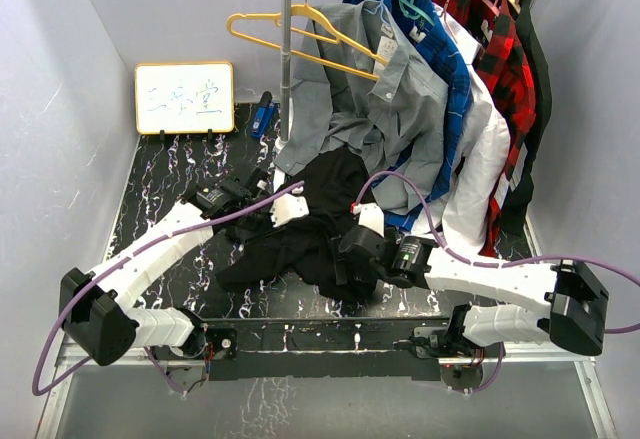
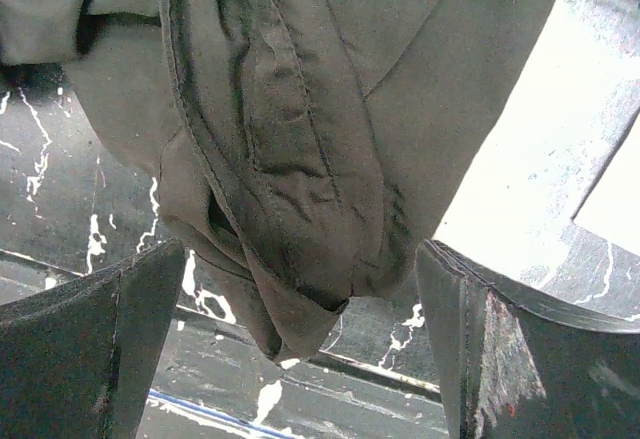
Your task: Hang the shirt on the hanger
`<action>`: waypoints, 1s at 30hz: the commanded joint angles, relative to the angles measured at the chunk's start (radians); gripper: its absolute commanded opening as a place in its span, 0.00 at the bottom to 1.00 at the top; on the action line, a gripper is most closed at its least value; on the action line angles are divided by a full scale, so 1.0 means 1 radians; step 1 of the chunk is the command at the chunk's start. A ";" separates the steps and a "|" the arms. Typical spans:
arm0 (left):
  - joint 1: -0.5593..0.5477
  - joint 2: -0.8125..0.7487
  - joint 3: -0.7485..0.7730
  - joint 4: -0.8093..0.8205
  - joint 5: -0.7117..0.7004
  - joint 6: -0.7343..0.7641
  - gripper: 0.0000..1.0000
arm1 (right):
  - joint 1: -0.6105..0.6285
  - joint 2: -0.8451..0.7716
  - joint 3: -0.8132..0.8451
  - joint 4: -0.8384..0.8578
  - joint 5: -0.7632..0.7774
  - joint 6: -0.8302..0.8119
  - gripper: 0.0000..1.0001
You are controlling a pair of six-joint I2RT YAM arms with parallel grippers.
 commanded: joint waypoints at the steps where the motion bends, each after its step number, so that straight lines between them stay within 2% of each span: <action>1: 0.006 -0.016 -0.005 0.036 0.014 -0.034 0.28 | 0.012 0.004 0.000 0.009 0.027 0.054 0.98; 5: 0.006 0.001 0.008 0.030 0.059 -0.050 0.29 | 0.012 0.010 -0.020 0.032 0.042 0.062 0.90; 11: 0.006 0.017 0.003 0.038 0.091 -0.072 0.29 | 0.011 0.077 -0.015 0.067 0.039 0.047 0.65; 15: 0.006 0.018 -0.003 0.040 0.093 -0.075 0.29 | 0.011 0.118 0.000 0.087 0.053 0.030 0.56; 17: 0.006 0.019 -0.005 0.039 0.095 -0.076 0.28 | 0.011 0.129 0.012 0.091 0.068 0.020 0.45; 19: 0.006 0.020 -0.007 0.034 0.105 -0.078 0.28 | 0.010 0.130 0.026 0.087 0.091 0.008 0.27; 23: 0.002 0.017 -0.004 0.029 0.121 -0.089 0.29 | 0.001 0.092 0.065 0.056 0.124 -0.016 0.00; 30: -0.101 0.016 -0.068 0.199 -0.142 -0.062 0.31 | -0.163 -0.108 -0.017 0.130 -0.071 -0.002 0.00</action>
